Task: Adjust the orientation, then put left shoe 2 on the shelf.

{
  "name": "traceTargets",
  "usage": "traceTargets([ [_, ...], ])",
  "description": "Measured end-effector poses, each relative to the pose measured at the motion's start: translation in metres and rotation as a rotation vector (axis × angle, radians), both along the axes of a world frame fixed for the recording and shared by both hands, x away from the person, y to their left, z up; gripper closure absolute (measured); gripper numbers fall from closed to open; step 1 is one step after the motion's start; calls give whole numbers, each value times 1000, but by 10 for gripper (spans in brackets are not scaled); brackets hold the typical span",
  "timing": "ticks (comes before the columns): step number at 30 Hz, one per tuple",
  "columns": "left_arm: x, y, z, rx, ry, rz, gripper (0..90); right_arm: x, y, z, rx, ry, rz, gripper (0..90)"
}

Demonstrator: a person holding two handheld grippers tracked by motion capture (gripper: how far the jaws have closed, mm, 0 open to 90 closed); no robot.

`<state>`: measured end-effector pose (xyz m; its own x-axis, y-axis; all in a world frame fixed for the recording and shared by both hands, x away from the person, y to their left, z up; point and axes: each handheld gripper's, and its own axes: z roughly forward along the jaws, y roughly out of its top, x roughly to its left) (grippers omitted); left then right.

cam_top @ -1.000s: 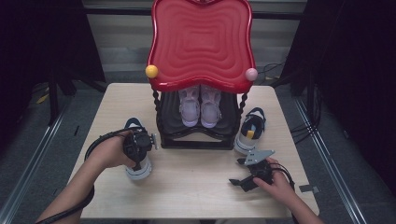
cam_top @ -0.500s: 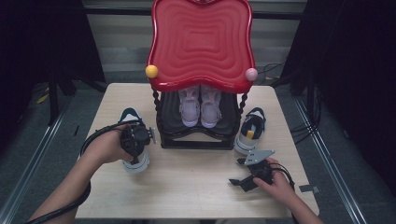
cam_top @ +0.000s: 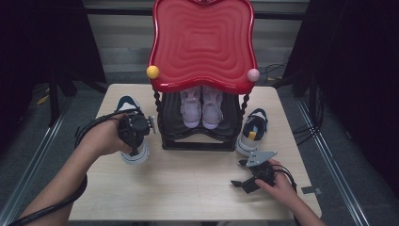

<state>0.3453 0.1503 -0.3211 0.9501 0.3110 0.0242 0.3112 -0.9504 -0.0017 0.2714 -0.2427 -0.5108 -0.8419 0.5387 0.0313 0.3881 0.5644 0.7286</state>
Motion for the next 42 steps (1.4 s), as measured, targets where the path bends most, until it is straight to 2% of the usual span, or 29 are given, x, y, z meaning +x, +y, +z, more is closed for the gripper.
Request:
traceTargets([
  [7,1,3,23,-4,-16,-7,758,0,0,0,-3,0,-1,128],
  [8,0,3,26,-16,-23,6,758,0,0,0,-3,0,-1,128],
  [12,0,3,39,-15,-10,-16,758,0,0,0,-3,-1,-1,128],
  [19,0,4,56,-22,-19,-26,757,0,0,0,-3,-2,-2,129],
  [26,-3,5,75,-46,-35,-19,757,0,0,0,-3,-1,-2,129],
  [33,-2,1,98,-47,-45,-32,756,0,0,0,-3,-1,-2,129],
  [42,2,0,118,-32,-52,-37,755,0,0,0,-3,2,2,129],
])
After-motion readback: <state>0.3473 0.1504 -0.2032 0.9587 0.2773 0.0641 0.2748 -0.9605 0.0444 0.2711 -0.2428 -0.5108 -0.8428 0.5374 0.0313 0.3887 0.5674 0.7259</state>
